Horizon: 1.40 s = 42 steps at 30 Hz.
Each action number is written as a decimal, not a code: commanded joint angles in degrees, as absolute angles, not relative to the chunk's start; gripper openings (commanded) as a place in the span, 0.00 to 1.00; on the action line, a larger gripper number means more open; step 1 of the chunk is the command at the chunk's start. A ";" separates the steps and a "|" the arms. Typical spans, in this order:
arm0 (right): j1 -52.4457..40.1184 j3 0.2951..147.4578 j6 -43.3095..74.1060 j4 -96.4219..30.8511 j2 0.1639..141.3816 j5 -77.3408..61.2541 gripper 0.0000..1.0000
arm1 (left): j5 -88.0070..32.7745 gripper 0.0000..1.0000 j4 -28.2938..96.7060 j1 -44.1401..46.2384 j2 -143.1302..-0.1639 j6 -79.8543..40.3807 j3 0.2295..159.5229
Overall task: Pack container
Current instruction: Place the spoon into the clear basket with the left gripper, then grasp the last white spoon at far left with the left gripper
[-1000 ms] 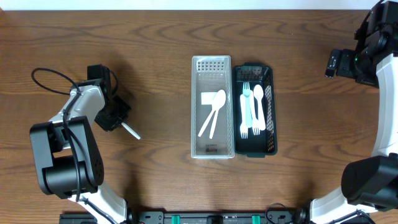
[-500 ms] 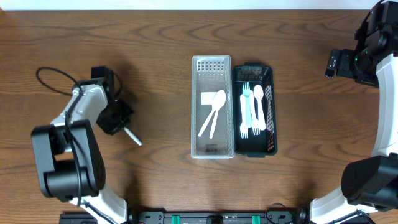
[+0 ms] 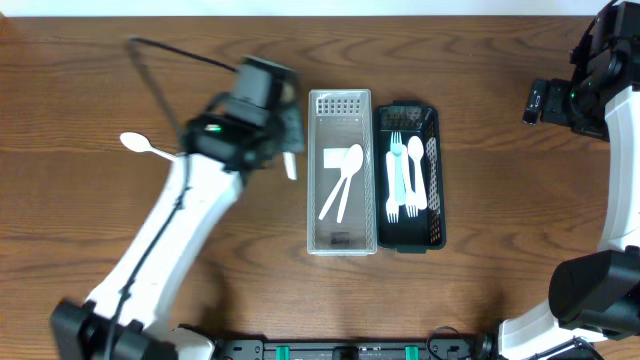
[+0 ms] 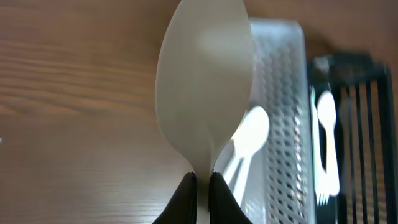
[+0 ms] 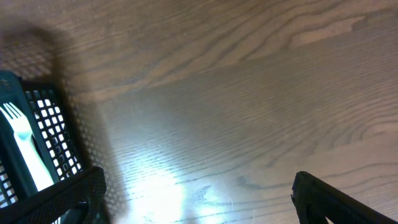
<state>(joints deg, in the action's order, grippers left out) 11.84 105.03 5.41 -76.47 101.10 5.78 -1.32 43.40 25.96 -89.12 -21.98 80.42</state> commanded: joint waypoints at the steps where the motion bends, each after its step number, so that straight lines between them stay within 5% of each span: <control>1: 12.03 104.90 4.62 -76.55 100.79 5.76 0.99 | -0.43 0.06 42.83 31.42 -94.98 -20.82 79.59; 9: 12.03 104.90 4.62 -76.75 100.79 5.78 0.99 | -0.43 0.07 41.69 37.01 -104.27 -20.78 79.59; 10: 12.03 104.90 4.62 -76.75 100.79 5.76 0.99 | -0.43 0.17 41.65 37.01 -104.51 -20.73 79.59; 11: 12.03 104.90 4.62 -76.77 100.79 5.78 0.99 | -0.40 0.40 41.52 36.95 -104.51 -20.27 79.59; 16: 12.03 104.90 4.62 -77.10 100.79 5.76 0.99 | -0.36 0.67 42.35 35.11 -101.71 -11.90 81.76; 23: 12.03 104.90 4.62 -77.14 100.79 5.78 0.99 | 10.98 0.80 43.79 24.23 -92.68 -12.32 89.76; 32: 12.03 104.90 4.62 -77.10 100.79 5.78 0.99 | 7.73 0.80 43.33 -3.88 -95.46 -30.24 90.13; 42: 12.05 104.90 4.29 -77.10 100.79 5.80 0.99 | -2.85 0.75 45.60 -16.71 -112.55 -42.78 90.11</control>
<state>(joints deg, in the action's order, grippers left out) 11.84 105.03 5.39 -77.01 101.10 5.80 0.60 44.51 -15.46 -108.73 -36.91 90.67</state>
